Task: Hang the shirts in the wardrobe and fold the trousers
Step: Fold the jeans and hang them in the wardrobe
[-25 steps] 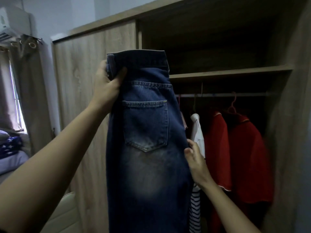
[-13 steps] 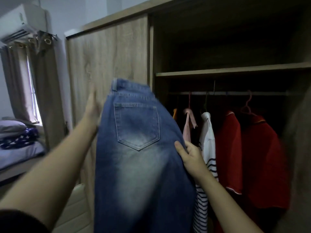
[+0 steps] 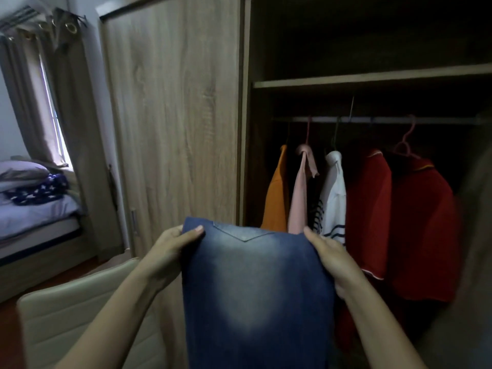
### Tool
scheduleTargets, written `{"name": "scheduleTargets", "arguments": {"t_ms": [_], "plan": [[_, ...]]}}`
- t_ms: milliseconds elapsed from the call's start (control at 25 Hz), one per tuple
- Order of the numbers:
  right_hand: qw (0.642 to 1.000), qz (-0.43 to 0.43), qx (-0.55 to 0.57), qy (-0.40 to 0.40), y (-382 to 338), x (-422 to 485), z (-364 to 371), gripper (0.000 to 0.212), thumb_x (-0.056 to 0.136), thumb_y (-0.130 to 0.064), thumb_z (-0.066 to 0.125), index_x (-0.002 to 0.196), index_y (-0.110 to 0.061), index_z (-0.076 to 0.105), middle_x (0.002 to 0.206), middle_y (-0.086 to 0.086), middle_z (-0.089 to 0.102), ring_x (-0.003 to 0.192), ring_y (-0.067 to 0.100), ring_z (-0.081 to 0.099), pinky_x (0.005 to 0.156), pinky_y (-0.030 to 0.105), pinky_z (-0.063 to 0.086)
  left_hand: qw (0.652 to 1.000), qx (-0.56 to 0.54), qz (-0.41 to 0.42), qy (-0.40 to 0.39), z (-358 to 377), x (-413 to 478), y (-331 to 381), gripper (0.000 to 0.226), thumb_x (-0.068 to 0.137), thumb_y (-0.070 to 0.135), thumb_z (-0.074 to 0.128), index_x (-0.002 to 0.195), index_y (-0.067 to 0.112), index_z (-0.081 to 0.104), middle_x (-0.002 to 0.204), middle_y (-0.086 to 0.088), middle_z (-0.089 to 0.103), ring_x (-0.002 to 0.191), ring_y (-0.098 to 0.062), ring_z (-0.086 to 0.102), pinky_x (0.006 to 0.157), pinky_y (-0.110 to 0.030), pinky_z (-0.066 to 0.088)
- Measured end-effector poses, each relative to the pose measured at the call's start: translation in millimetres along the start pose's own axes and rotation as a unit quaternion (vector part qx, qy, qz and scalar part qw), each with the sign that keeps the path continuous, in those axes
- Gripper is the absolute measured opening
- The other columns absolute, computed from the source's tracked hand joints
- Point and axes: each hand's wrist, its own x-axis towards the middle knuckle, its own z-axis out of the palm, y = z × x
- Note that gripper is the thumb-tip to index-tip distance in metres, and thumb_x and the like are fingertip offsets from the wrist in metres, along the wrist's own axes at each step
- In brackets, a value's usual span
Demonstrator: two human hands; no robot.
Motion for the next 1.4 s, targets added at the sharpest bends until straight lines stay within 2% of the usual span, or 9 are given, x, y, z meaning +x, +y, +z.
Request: {"name": "scheduleTargets", "arguments": {"t_ms": [160,440,560,640,720,840,1040,1200,1400], "plan": [[1.0,0.002,-0.016,0.017,-6.5,-6.1,-9.6,0.032,0.089,-0.036,0.058,0.077,-0.01,0.072,0.077,0.004,0.075,0.071,0.012,0.069,0.063,0.023,0.052,0.985,0.164,0.045,0.036,5.7,-8.5,-4.3,0.03,0.093,0.035,0.051,0.097,0.014,0.072,0.094,-0.01,0.073,0.089,-0.026,0.07,0.083,-0.04,0.052],[0.998,-0.019,-0.027,0.05,-1.1,-6.6,3.3,0.064,0.079,-0.051,0.063,0.085,0.013,0.061,0.075,0.019,0.06,0.069,0.025,0.054,0.065,0.034,0.043,0.976,0.071,0.092,0.184,15.2,0.7,-3.6,0.039,0.088,0.033,0.061,0.08,-0.005,0.069,0.071,-0.018,0.065,0.066,-0.022,0.059,0.062,-0.031,0.043],[0.996,-0.059,-0.027,-0.067,-13.8,-11.3,-5.2,0.039,0.089,-0.034,0.054,0.095,0.003,0.066,0.068,0.002,0.068,0.059,0.011,0.062,0.051,0.018,0.046,0.982,-0.006,0.099,0.161,6.9,-1.7,5.0,0.029,0.089,0.026,0.059,0.085,-0.001,0.07,0.076,-0.014,0.07,0.067,-0.02,0.064,0.059,-0.024,0.05],[0.982,-0.09,0.017,-0.164,-23.1,-18.0,-4.3,0.024,0.086,-0.013,0.057,0.108,-0.009,0.062,0.087,-0.002,0.075,0.079,0.006,0.07,0.063,0.013,0.052,0.985,-0.035,0.12,0.115,-5.4,-3.0,12.4,0.019,0.083,0.023,0.061,0.09,0.009,0.071,0.082,-0.008,0.073,0.076,-0.016,0.068,0.061,-0.022,0.054],[0.982,-0.135,-0.002,-0.134,-24.5,-12.4,0.9,0.027,0.086,-0.007,0.057,0.111,-0.017,0.061,0.099,-0.003,0.074,0.095,0.009,0.069,0.074,0.016,0.053,0.982,0.023,0.163,0.088,-17.3,-2.5,17.7,0.017,0.081,0.021,0.061,0.095,0.018,0.071,0.093,-0.003,0.073,0.087,-0.014,0.068,0.068,-0.023,0.054],[0.975,-0.214,-0.059,-0.018,-33.8,3.2,11.6,0.014,0.09,-0.031,0.058,0.102,-0.036,0.063,0.115,0.009,0.065,0.105,0.017,0.064,0.084,0.025,0.054,0.953,0.116,0.252,0.127,-20.1,4.9,29.8,0.019,0.087,0.02,0.058,0.091,0.031,0.073,0.096,0.007,0.07,0.092,-0.005,0.064,0.076,-0.02,0.05],[0.959,-0.231,-0.076,-0.147,-57.9,13.9,7.0,0.063,0.074,-0.017,0.075,0.122,-0.044,0.046,0.128,-0.004,0.056,0.118,0.009,0.056,0.093,0.025,0.051,0.942,0.02,0.315,0.115,-15.3,12.1,49.3,0.02,0.095,0.018,0.051,0.103,0.026,0.068,0.098,0.003,0.07,0.091,-0.012,0.065,0.078,-0.024,0.054],[0.951,-0.281,-0.07,-0.107,-63.4,21.0,10.8,0.037,0.092,-0.014,0.053,0.124,-0.029,0.048,0.121,-0.005,0.06,0.114,0.008,0.059,0.094,0.024,0.049,0.969,0.072,0.221,0.086,-10.3,3.6,37.9,0.047,0.083,0.009,0.066,0.111,0.043,0.049,0.114,0.008,0.061,0.101,-0.008,0.065,0.084,-0.029,0.053],[0.948,-0.304,-0.091,-0.041,-70.9,22.0,18.0,0.026,0.097,-0.024,0.046,0.123,-0.021,0.048,0.117,-0.006,0.06,0.111,0.005,0.059,0.091,0.018,0.048,0.94,0.054,0.31,0.131,13.1,3.1,49.2,0.047,0.081,0.001,0.065,0.109,0.035,0.049,0.11,0.007,0.061,0.099,-0.007,0.065,0.081,-0.022,0.053]]}}
